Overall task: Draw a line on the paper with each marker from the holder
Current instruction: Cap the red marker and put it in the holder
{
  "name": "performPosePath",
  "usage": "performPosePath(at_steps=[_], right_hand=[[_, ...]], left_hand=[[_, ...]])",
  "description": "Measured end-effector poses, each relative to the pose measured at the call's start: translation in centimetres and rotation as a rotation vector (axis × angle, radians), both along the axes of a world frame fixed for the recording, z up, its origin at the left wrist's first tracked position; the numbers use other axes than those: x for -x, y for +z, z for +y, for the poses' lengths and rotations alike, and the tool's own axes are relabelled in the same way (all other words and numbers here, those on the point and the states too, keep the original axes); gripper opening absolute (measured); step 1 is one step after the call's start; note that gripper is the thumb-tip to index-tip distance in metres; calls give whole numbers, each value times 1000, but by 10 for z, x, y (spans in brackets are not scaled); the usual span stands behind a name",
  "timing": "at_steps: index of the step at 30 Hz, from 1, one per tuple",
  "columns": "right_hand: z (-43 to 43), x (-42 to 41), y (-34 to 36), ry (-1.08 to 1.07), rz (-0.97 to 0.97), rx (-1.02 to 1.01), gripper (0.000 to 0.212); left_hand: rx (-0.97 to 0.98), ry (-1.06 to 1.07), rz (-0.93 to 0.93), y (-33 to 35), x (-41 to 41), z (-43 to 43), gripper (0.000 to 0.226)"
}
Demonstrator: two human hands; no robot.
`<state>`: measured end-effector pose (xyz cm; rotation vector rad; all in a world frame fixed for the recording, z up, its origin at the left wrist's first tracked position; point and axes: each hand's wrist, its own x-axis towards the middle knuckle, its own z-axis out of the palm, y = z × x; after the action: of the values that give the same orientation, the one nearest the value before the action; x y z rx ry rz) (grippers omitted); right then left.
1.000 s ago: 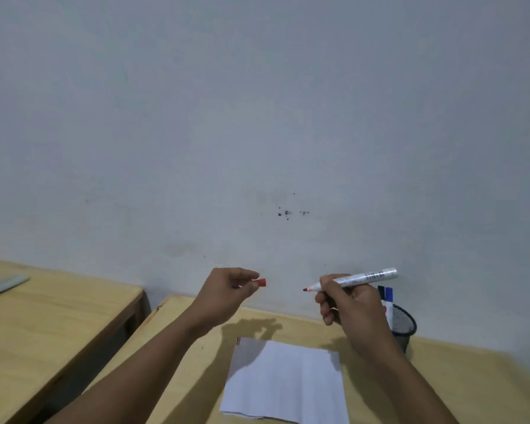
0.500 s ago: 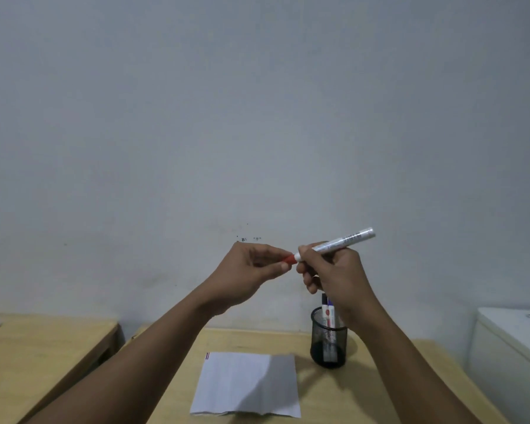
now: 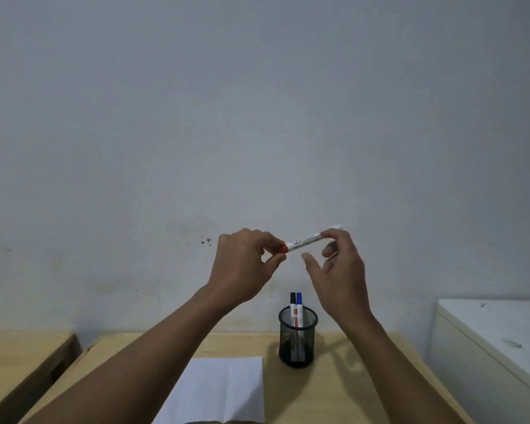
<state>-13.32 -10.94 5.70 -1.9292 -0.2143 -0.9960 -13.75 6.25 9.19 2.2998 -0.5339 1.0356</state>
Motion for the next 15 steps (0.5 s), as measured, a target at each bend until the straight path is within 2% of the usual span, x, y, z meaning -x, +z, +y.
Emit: performPosePath(at_steps=[2,3,7,11,15], right_hand=[[-4,-11,-10,9,-18,213,39],[-6,-16,-14,6,-14,245,35],[-15,-40,-26,29,29,187,17],[-26,-64,-47,52,158,65,10],[-32,-81,-68,78,322,119,48]], left_hand=[[-40,-32,-34,-2,-7,-6,17],[-47,-59,-44,-4,-11,-10,18],[46,-166,45,-16,-30,-24,30],[93,-83,216,-43,-63,-33,34],[-1,9,436,-81,-97,-42,38]])
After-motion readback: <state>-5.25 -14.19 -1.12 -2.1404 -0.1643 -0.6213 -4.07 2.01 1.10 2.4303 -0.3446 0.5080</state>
